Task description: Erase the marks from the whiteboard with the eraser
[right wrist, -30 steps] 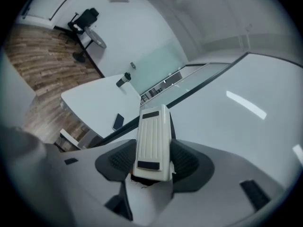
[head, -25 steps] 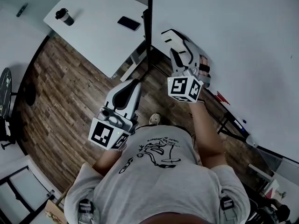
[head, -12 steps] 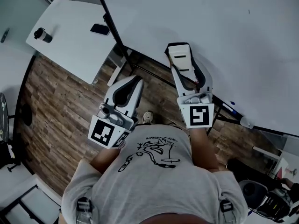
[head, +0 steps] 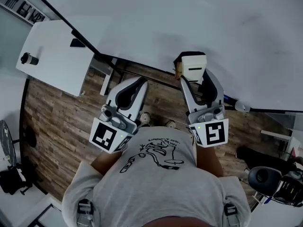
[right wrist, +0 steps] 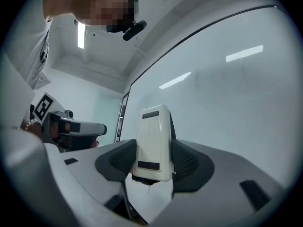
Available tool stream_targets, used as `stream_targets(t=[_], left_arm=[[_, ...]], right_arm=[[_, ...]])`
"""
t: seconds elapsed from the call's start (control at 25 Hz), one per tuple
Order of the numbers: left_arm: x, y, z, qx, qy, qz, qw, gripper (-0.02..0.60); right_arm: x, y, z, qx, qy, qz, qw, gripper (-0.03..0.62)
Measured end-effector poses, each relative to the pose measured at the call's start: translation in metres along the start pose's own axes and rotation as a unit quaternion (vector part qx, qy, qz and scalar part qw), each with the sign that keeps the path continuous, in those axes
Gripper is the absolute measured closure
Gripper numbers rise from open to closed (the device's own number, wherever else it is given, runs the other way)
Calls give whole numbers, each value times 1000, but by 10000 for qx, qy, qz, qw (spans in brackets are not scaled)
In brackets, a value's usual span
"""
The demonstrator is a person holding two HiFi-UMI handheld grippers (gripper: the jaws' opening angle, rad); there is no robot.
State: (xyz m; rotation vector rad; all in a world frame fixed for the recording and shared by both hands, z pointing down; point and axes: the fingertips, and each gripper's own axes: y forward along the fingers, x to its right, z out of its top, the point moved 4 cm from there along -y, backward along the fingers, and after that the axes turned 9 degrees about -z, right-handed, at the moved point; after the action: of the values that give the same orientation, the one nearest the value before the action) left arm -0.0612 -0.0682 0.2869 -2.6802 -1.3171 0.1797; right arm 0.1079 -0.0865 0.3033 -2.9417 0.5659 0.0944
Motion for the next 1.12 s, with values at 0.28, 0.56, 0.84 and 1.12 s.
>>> stream_targets(t=[0.28, 0.56, 0.84, 1.12], left_arm=[[40, 50, -1, 5, -13, -542, 9985, 548], [73, 92, -6, 39, -58, -1014, 9948, 547], [99, 119, -11, 93, -164, -1360, 9905, 548], [108, 130, -12, 44, -178, -1478, 9888, 547]], right_arm=[[52, -50, 9, 72, 224, -368, 9990, 356], [90, -87, 16, 144, 388, -667, 9969, 356], [113, -114, 21, 256, 500, -900, 9944, 358], [123, -120, 24, 278, 526, -986, 9933, 358]])
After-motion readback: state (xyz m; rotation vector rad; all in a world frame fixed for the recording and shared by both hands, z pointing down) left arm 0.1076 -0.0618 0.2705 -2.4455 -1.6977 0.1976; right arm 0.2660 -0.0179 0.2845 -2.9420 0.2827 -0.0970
